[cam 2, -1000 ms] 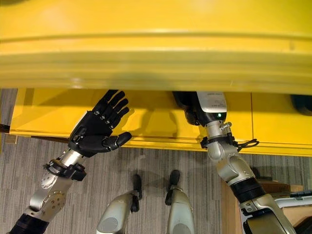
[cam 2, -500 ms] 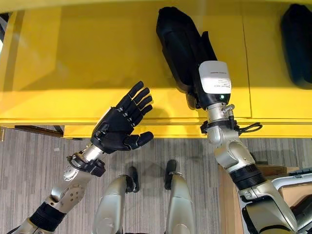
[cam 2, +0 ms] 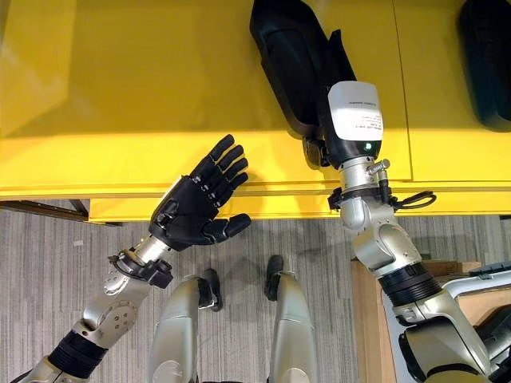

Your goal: Move parts from the plastic box to the shelf.

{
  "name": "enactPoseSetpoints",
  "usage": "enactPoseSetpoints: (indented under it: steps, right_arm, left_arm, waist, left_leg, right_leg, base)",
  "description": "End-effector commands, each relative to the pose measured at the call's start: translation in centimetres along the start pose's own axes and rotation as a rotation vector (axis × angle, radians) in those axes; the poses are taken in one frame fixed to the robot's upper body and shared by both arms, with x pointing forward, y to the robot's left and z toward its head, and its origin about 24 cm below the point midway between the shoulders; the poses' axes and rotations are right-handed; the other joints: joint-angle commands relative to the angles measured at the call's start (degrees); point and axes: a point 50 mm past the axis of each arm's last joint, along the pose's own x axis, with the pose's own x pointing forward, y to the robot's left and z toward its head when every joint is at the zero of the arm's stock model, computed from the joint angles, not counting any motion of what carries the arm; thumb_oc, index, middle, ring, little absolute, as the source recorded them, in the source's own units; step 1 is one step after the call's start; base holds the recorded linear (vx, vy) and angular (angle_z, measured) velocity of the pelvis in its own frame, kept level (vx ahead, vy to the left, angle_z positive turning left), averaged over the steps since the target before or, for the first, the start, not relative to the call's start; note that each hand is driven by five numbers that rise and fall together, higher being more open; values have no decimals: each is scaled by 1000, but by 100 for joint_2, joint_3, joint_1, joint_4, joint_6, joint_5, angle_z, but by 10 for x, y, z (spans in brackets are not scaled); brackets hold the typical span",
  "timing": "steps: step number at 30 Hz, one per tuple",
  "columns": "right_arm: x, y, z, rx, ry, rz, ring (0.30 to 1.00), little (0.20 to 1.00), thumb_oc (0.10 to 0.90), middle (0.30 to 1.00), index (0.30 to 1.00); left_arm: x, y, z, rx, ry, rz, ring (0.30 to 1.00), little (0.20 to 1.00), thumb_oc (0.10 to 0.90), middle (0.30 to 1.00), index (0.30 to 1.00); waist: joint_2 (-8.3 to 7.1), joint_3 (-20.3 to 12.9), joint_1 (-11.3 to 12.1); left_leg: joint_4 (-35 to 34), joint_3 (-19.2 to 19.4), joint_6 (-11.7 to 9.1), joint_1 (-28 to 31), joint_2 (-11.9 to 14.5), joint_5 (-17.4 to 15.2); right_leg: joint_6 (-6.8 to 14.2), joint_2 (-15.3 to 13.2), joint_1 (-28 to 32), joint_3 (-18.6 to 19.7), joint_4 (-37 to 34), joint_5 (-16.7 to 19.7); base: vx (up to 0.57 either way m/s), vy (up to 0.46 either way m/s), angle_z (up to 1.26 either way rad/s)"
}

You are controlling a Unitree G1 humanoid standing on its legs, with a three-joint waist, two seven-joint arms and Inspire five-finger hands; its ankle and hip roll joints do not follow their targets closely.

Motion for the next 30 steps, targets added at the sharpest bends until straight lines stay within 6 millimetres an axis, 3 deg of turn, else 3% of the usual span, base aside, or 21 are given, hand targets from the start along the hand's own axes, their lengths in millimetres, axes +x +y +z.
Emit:
enactPoseSetpoints:
  steps: [1,14,30]
  right_arm:
    - [38,-53,-15,-71,78,-208,300,300,400,300,300]
    - [72,-65,-16,-29,184,-223,300,300,400,300,300]
    - [85,-51,-16,57,277,-146,300,300,400,300,300]
  left_arm:
    - [20,-31,41,32,-201,-213,1000,1000,900,1000,1000]
    - [29,-34,42,-17,-155,-254,1000,1000,900,1000,1000]
    - [33,-37,43,-38,-162,-262,1000,1000,900,1000,1000]
  waist:
    - [23,-91,102]
    - [133,-91,302]
    - [232,-91,402]
  left_leg:
    - [-580,-371,-94,41,-76,292]
    - [-739,-449,-137,-39,-168,419]
    - [-768,-440,-117,-78,-243,415]
  right_leg:
    - [68,-20,563,-247,430,-704]
    - [41,-14,500,-323,412,-699]
    - [54,-107,458,-313,366,-651]
  base:
    - [13,-46,-2]
    - [23,-16,0]
    - [18,18,1]
